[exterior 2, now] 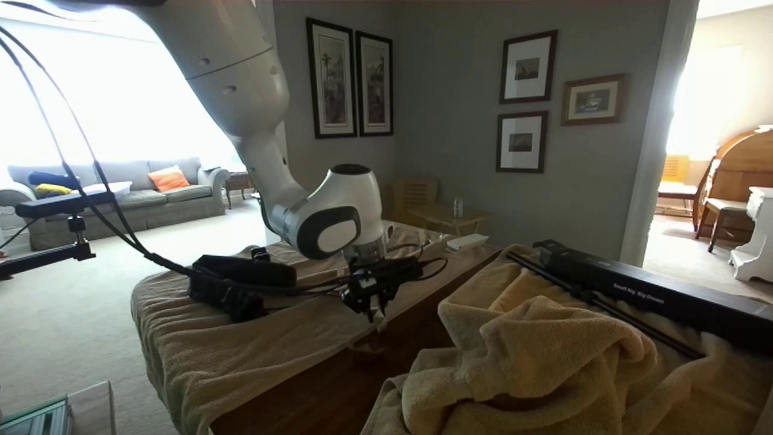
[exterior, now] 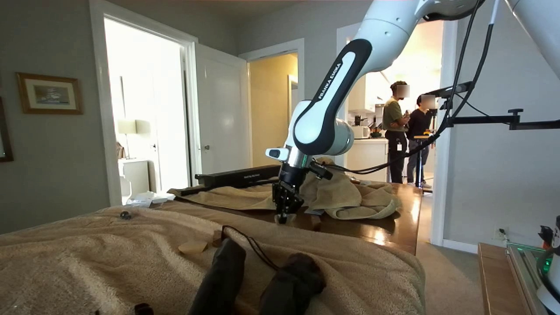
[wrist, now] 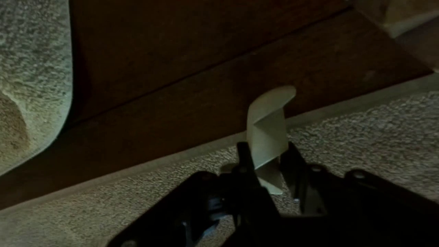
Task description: Move one wooden block on the right to the left.
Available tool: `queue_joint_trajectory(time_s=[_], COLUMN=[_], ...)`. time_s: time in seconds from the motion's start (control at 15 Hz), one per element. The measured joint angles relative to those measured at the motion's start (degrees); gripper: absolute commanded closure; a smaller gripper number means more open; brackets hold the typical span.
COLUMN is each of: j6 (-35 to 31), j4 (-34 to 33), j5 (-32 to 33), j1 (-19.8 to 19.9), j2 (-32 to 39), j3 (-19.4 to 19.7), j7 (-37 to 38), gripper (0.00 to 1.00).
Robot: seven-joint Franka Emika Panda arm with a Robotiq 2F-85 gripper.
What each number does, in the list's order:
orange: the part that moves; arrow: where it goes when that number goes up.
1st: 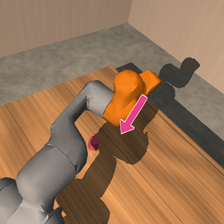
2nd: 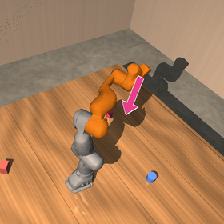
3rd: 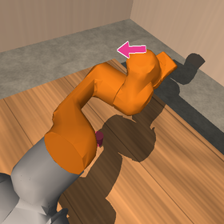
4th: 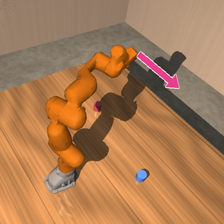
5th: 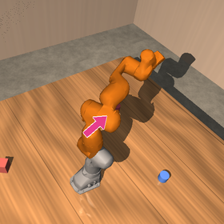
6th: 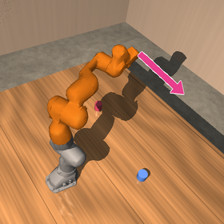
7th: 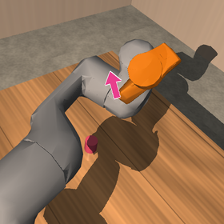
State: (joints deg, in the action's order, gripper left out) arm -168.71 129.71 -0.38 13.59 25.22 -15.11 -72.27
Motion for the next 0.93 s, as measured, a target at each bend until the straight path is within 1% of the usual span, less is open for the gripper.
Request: queue_joint_trajectory(time_s=[0.27,0.47,0.73,0.93], j6=[-0.58,-2.19,-2.06,-1.29], j4=[3.06,4.63,6.31,7.45], j5=[0.15,2.11,5.31,5.98], j1=[0.47,0.58,1.01,1.31], j2=[-2.13,-3.58,-5.34,-6.37], j3=[-0.8,0.16,1.6,2.2], j7=[-4.08,-7.43,-13.5,-18.67], gripper=[0.93,0.93,0.93,0.93])
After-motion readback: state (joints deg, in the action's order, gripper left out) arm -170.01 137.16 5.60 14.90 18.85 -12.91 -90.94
